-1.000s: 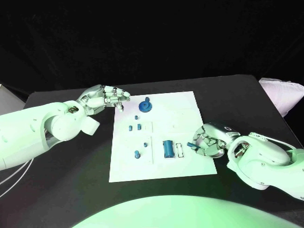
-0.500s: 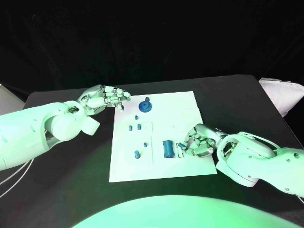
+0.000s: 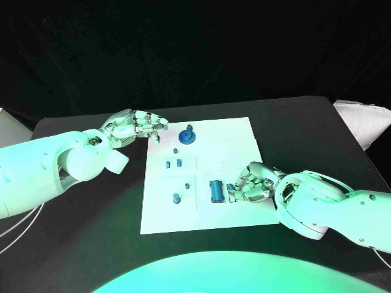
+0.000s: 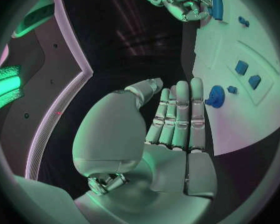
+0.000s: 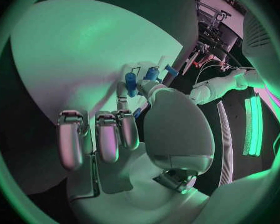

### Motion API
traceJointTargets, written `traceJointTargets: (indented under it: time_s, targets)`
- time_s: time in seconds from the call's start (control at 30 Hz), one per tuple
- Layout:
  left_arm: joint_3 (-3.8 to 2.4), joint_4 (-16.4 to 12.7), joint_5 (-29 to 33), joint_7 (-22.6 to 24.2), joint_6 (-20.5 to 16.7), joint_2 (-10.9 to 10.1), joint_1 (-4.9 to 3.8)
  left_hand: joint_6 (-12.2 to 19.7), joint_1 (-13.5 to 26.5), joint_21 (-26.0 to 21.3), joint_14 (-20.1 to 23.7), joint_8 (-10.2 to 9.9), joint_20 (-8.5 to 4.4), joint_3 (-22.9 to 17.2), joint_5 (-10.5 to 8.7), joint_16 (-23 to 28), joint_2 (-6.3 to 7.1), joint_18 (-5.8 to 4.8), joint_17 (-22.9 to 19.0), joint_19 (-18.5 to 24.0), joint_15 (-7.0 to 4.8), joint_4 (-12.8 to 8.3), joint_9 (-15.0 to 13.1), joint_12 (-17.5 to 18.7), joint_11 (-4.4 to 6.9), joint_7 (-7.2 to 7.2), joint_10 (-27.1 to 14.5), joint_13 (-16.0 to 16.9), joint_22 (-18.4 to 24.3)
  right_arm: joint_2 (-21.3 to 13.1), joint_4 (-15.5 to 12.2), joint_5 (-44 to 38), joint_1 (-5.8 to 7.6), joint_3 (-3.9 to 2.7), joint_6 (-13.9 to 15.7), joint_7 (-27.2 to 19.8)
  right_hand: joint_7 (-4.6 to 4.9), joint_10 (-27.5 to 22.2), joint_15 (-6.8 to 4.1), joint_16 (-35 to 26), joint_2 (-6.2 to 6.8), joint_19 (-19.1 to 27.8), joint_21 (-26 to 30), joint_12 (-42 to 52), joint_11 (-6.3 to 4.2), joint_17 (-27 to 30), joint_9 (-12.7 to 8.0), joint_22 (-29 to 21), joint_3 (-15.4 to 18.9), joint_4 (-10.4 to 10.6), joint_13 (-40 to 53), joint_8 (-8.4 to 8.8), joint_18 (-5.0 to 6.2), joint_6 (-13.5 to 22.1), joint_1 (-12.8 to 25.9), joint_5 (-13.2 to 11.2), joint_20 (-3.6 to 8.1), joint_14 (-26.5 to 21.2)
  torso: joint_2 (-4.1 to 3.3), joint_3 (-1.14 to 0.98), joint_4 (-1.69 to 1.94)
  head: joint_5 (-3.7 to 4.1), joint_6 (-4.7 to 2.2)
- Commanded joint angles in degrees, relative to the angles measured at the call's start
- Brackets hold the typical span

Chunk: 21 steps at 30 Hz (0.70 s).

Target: Assemble the parts on the task board

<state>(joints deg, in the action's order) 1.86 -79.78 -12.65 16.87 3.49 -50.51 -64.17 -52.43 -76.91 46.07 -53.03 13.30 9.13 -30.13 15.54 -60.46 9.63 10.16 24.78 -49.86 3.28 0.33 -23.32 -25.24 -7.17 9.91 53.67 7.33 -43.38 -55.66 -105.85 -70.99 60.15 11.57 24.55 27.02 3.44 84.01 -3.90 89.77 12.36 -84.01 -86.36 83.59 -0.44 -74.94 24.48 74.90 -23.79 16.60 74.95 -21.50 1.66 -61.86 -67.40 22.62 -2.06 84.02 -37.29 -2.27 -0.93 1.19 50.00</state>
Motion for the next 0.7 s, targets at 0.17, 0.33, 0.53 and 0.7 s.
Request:
traceJointTargets:
  time_s: [0.17, 0.33, 0.53, 0.7]
  targets:
    - [-0.04, -0.1, 0.3, 0.2, 0.9, 0.1, 0.01, -0.4, 0.0, -0.2, 0.3, -0.3, -0.12, 0.1, -0.12, 0.3, -0.51, 0.34, -0.1, -0.5, 0.24, 0.2, -0.1, 0.3, -0.03, 0.20, 0.4, -0.1, 0.0, 0.4, 0.0, 0.7, -0.16, 0.06, -1.1, 0.3, 0.06, 3.9, -0.49, 0.2, -0.61, -5.2, 0.1, 0.5, -0.35, -15.1, 0.0, 14.2, 0.7, 0.0, 12.3, 0.08, -0.99, -0.1, 1.3, -0.3, 0.41, 6.0, -0.01, 0.04, 0.00, 0.04, 0.00]
    - [-0.04, -0.1, 0.3, 0.1, 1.0, 0.2, 0.01, -0.4, 0.0, -0.2, 0.3, -0.3, -0.11, 0.1, -0.12, 0.3, -0.53, 0.34, -0.1, -0.5, 0.24, 0.3, -0.1, 0.3, -0.04, 0.21, 0.4, -0.1, 0.1, 0.5, 0.0, 0.8, -0.16, 0.06, -1.2, 0.3, -0.05, 4.0, -0.54, 0.2, -1.10, -5.3, -0.1, 0.8, -0.43, -15.1, 0.0, 14.2, 1.2, 0.0, 12.4, -0.08, -1.02, -0.4, 2.6, -0.3, 0.44, 6.0, -0.01, 0.02, 0.00, 0.00, 0.00]
    - [-0.04, 0.0, 0.3, 0.1, 1.1, 0.2, 0.01, -0.4, 0.1, -0.3, 0.3, -0.4, -0.10, 0.1, -0.12, 0.3, -0.55, 0.33, -0.1, -0.5, 0.26, 0.4, -0.1, 0.3, -0.05, 0.22, 0.4, -0.1, 0.1, 0.6, -0.2, 1.2, -0.16, 0.06, -1.4, -0.1, -0.09, 4.1, -0.58, 0.2, -1.15, -5.3, -0.3, 1.0, -0.47, -15.1, 0.0, 14.3, 1.9, 0.1, 12.5, -0.12, -1.05, -0.5, 4.1, -0.4, 0.48, 6.0, 0.00, 0.01, 0.00, -0.04, 0.00]
    - [-0.04, 0.0, 0.3, 0.0, 1.1, 0.2, 0.01, -0.4, 0.1, -0.3, 0.3, -0.4, -0.10, 0.1, -0.12, 0.3, -0.55, 0.33, -0.1, -0.5, 0.26, 0.4, -0.1, 0.3, -0.05, 0.22, 0.4, -0.1, 0.1, 0.6, -0.5, 1.3, -0.17, 0.06, -1.3, -0.3, -0.12, 4.2, -0.59, 0.2, -1.02, -5.3, -0.4, 1.2, -0.49, -15.1, 0.0, 14.3, 2.5, 0.1, 12.7, -0.17, -1.07, -0.6, 5.2, -0.5, 0.50, 6.0, 0.00, 0.00, -0.02, -0.07, 0.00]
